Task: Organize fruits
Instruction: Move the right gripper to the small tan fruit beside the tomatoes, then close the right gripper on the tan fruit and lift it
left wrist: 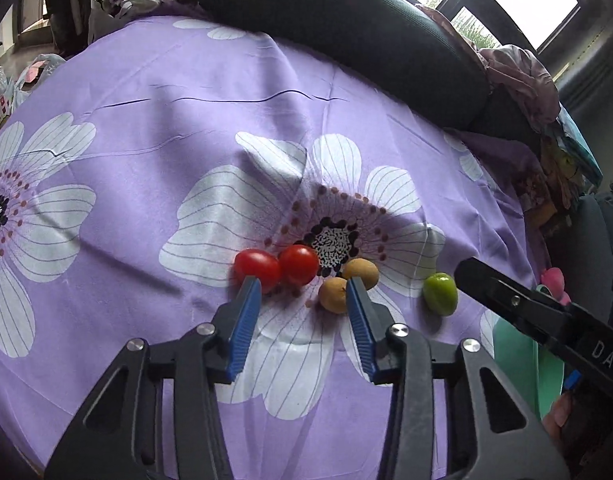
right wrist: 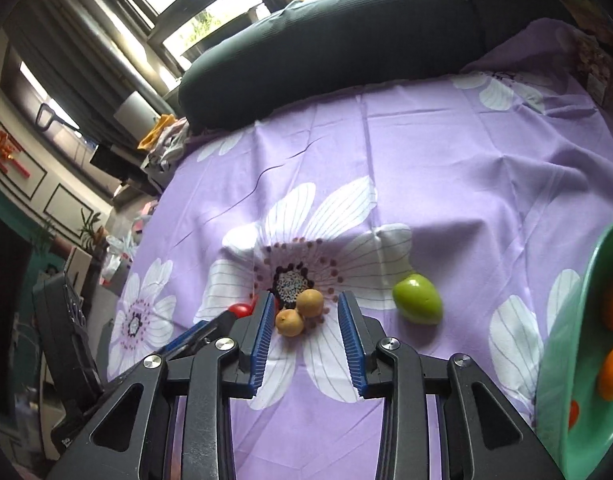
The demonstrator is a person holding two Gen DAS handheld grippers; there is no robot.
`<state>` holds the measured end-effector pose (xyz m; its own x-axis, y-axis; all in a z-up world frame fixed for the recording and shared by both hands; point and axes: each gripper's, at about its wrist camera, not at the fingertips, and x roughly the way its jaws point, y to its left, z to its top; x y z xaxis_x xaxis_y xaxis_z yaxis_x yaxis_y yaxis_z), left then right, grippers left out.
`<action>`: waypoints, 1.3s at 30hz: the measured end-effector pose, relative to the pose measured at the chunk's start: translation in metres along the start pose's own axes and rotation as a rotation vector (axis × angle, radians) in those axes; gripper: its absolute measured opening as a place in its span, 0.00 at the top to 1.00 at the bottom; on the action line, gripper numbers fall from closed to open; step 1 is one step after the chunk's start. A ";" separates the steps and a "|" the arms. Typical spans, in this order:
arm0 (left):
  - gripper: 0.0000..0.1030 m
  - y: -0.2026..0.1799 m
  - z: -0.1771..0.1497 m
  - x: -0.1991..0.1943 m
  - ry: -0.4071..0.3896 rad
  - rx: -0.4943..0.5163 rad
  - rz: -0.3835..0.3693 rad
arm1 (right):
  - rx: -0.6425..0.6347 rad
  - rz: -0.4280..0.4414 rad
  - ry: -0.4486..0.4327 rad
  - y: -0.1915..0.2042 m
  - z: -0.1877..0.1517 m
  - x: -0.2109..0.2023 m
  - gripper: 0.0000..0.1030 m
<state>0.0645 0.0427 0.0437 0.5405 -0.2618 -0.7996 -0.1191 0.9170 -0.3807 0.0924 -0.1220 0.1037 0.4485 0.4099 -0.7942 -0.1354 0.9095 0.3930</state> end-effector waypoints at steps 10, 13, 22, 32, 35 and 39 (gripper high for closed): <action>0.64 -0.011 -0.001 0.030 0.095 0.015 -0.004 | 0.059 -0.033 0.176 -0.005 0.007 0.069 0.73; 0.64 -0.010 -0.001 0.034 0.112 0.013 -0.023 | 0.049 -0.041 0.210 -0.004 0.008 0.078 0.72; 0.73 -0.014 -0.001 0.042 0.103 0.054 -0.011 | 0.030 -0.019 0.213 -0.001 0.005 0.089 0.72; 0.74 -0.023 -0.007 0.025 0.049 0.086 -0.024 | 0.079 0.000 0.151 -0.014 0.002 0.061 0.73; 0.74 -0.024 -0.012 0.009 0.008 0.091 -0.041 | 0.095 -0.004 0.089 -0.019 -0.001 0.036 0.73; 0.74 -0.027 -0.017 -0.010 -0.046 0.105 -0.054 | 0.117 -0.014 0.010 -0.027 -0.016 0.001 0.73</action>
<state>0.0482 0.0152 0.0536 0.5817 -0.2996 -0.7562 -0.0019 0.9292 -0.3696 0.0829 -0.1446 0.0849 0.4411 0.3981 -0.8043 -0.0245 0.9012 0.4326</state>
